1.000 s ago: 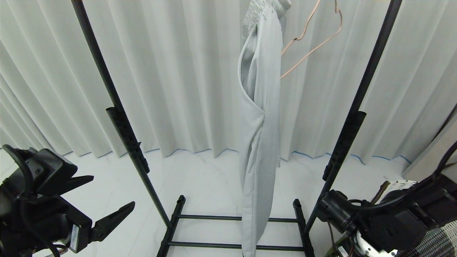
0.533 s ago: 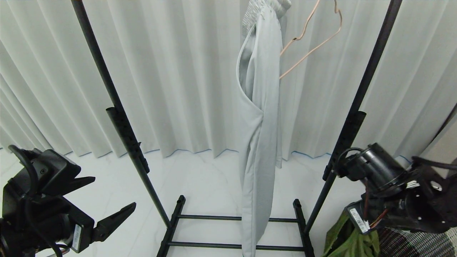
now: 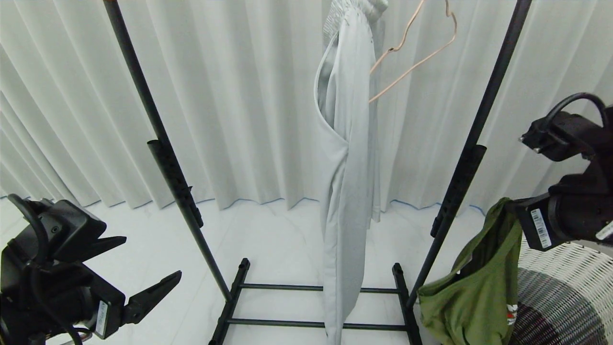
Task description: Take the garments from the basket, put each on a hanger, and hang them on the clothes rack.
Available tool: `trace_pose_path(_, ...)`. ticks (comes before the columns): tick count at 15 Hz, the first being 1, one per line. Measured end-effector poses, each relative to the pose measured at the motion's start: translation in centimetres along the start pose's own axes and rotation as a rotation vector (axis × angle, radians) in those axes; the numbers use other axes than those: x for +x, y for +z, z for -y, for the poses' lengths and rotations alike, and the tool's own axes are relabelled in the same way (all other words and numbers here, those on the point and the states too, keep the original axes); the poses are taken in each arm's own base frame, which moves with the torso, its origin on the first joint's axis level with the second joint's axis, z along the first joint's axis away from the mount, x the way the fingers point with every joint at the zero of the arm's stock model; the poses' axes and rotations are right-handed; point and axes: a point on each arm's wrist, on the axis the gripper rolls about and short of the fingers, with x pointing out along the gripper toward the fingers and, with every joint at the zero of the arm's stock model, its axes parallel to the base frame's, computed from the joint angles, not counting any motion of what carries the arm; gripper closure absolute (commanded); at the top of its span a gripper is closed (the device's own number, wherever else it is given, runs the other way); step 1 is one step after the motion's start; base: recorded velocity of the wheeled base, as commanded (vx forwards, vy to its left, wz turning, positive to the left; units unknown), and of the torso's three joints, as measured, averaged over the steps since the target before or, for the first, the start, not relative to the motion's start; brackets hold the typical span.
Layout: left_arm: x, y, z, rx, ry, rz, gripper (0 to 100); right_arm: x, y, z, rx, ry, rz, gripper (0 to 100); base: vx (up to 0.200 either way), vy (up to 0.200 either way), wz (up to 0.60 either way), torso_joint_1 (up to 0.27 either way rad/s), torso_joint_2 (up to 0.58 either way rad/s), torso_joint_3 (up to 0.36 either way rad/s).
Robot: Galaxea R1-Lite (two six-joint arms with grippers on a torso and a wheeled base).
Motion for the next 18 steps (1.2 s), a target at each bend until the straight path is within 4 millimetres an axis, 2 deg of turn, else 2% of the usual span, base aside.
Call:
trace_pose_path(2,-0.1,0.0,0.0,0.0,0.001,0.003,0,-0.7,0.5,0.0,0.006,0.018,0.033,100,-0.2,0.0,0.0,-0.005,0.0,0.002)
trace_pose_path(8,-0.1,0.8,0.4,0.02,-0.031,0.061,0,-1.9,1.5,-0.7,0.012,0.159,0.081,100,0.0,0.0,0.0,0.0,0.0,0.0)
trace_pose_path(14,0.1,3.8,4.5,0.126,-0.323,0.232,0,-3.1,3.0,-2.8,0.029,0.385,0.208,100,0.0,0.0,0.0,0.0,0.0,0.0)
trace_pose_path(16,0.8,5.0,6.0,0.068,-0.42,0.227,0,-3.1,3.5,-3.8,0.039,0.458,0.242,100,0.0,0.0,0.0,0.0,0.0,0.0)
trace_pose_path(18,1.4,6.7,7.7,-0.066,-0.531,0.204,0,-3.1,3.6,-4.9,0.039,0.499,0.253,100,0.0,0.0,0.0,0.0,0.0,0.0)
